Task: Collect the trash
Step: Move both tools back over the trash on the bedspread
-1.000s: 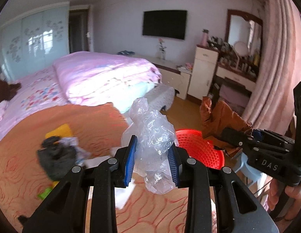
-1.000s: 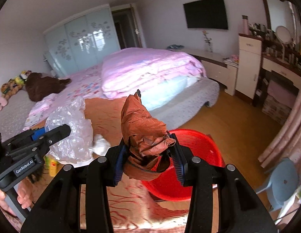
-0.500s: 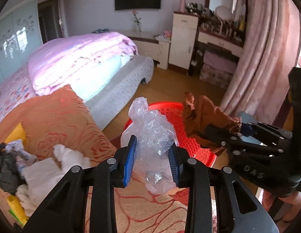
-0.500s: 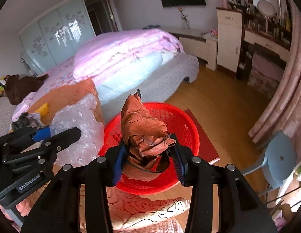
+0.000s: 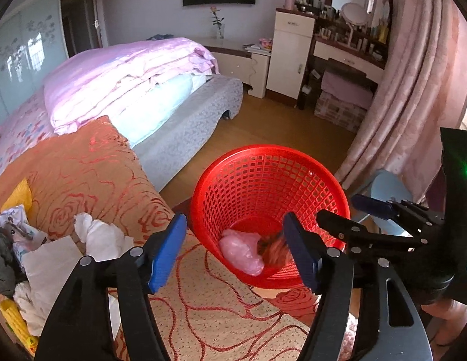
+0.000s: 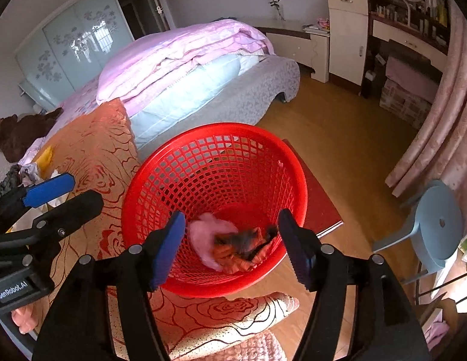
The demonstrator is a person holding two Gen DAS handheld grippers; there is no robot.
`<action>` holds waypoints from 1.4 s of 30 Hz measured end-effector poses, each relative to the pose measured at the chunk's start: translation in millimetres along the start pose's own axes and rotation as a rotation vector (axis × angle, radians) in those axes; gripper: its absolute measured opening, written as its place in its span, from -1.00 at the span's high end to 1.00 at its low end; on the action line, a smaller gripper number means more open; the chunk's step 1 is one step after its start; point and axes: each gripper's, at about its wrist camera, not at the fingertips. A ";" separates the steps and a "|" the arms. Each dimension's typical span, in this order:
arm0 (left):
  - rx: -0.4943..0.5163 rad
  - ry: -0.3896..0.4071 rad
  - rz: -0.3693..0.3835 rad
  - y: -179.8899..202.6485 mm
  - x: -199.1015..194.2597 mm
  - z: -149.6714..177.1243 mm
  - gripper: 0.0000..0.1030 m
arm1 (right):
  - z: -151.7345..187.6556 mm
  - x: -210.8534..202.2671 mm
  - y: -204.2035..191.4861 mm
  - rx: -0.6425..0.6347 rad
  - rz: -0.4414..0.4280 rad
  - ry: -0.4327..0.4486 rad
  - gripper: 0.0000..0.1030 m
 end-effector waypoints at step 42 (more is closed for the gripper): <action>-0.352 0.241 -0.341 -147.6 -157.8 63.3 -0.49 | 6.0 -75.4 -117.6 -0.216 -0.158 0.222 -0.69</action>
Point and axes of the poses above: each gripper's, at about its wrist camera, not at the fingertips, and x roughly the way its jaws point, y to its right, z to its underside, and after that the axes turned 8 degrees about -z, right-handed
